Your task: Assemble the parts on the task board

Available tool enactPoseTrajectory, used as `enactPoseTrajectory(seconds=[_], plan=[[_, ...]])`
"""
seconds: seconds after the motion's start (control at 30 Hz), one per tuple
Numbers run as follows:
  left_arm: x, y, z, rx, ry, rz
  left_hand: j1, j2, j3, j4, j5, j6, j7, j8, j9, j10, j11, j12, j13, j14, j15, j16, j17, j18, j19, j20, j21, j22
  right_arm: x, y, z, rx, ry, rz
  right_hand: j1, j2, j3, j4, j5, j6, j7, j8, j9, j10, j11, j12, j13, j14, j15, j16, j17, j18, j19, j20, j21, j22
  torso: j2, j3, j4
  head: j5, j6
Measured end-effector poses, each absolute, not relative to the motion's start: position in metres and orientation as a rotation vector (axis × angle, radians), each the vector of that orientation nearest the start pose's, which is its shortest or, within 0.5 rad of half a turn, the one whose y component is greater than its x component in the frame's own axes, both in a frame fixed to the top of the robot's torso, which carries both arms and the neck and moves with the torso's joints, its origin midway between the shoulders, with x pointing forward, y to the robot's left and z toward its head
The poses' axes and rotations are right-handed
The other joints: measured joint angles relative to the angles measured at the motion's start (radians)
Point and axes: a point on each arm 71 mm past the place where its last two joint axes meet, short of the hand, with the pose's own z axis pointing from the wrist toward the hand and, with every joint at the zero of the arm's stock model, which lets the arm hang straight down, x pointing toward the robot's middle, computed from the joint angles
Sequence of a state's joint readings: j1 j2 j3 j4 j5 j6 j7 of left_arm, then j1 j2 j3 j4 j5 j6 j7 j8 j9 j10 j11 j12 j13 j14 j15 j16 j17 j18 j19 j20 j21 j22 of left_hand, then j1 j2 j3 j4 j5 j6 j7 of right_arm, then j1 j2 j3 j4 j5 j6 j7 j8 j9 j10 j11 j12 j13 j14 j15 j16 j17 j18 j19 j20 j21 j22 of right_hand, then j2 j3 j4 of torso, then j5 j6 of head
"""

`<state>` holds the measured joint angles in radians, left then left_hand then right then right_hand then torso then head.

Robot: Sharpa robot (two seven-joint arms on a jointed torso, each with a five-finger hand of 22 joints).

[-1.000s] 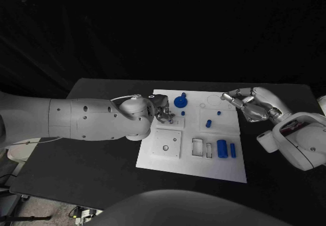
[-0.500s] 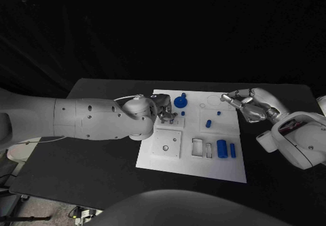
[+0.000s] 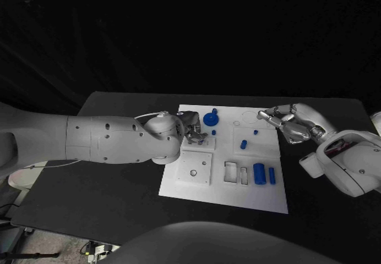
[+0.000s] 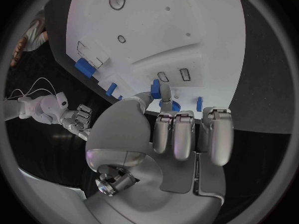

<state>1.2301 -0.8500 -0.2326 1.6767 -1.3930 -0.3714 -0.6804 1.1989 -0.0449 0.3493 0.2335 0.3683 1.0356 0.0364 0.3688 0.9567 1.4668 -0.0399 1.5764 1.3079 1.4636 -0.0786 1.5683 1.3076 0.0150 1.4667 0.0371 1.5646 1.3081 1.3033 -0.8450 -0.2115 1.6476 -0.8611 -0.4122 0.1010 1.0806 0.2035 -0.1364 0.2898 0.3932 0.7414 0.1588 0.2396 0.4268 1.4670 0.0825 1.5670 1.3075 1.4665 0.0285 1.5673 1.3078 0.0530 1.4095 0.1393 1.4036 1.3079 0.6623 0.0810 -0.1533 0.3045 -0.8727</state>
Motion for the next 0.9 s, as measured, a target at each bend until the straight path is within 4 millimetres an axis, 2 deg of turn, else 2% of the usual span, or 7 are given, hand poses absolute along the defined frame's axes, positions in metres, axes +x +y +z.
enactPoseTrajectory(seconds=[0.9], plan=[[0.4357,0.2012,-0.2439,-0.166,1.945,-0.238,-0.001,-0.001,-0.002,0.004,-0.006,-0.003,-0.003,0.002,0.003,0.000,0.000,0.000,0.000,0.000,0.000,0.000,0.000,0.000,0.000,0.000,0.000,0.000,0.4546,-0.1711,-0.1869,0.220,1.746,1.095,0.000,0.000,0.000,0.000,0.000,0.000,0.000,0.000,-0.001,0.000,0.000,0.000,0.000,0.000,0.000,0.000,0.000,0.000,0.000,0.000,0.000,0.000,-0.001,0.0008,0.0002,0.006,0.000]])
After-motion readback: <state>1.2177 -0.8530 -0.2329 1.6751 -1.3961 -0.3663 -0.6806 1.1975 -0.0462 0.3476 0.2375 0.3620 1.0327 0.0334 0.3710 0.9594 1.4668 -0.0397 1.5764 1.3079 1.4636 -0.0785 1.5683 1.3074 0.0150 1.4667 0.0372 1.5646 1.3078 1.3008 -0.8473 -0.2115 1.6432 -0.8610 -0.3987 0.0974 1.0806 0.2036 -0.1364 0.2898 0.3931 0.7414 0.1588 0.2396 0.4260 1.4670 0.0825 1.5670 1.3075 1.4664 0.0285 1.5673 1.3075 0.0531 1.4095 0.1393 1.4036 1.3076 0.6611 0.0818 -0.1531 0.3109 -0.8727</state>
